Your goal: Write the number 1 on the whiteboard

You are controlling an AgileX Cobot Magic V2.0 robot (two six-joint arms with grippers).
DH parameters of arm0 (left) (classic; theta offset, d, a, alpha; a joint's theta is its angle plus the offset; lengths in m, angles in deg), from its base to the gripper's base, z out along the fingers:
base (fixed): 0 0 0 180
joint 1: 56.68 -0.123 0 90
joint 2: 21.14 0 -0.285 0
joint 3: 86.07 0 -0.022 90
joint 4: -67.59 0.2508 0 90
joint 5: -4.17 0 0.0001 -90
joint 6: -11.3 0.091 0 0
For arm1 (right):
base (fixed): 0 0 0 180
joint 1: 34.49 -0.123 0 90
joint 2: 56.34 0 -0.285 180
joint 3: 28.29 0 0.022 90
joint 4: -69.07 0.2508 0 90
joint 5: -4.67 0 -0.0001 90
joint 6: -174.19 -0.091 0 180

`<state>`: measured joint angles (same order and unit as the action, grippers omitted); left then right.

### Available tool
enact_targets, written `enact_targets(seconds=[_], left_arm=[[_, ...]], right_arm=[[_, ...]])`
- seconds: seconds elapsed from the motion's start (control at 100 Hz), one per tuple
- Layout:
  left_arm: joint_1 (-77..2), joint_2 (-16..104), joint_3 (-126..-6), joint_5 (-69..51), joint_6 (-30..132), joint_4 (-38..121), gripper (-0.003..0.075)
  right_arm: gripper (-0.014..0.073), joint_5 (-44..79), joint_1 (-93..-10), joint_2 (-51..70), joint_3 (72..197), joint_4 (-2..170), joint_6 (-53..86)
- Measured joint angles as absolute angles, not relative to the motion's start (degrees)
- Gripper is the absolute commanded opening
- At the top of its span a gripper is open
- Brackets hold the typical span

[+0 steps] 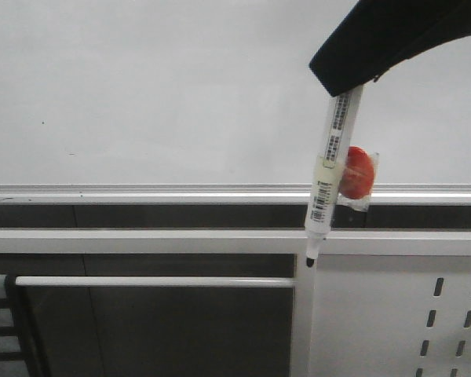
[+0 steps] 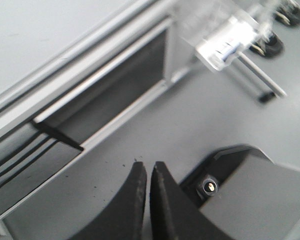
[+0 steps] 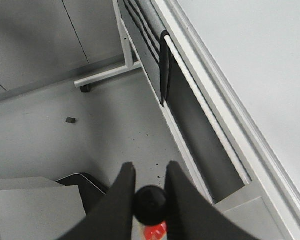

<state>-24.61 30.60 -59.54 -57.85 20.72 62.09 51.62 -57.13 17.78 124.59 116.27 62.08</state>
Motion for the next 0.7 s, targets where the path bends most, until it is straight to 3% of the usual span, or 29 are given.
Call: enact_targets(seconds=[0.22,0.7], left_arm=[[-24.6,19.4,-54.1,-57.1,9.9,68.6,-0.0018],[-24.6,2.6,-44.4,-54.2,2.3,75.9,-0.0018]], right_arm=[[-0.0071,50.3,-57.1,17.8,124.6,115.4,62.1],[-0.0071,38.0,-57.1,15.6,124.6,112.9,62.1]])
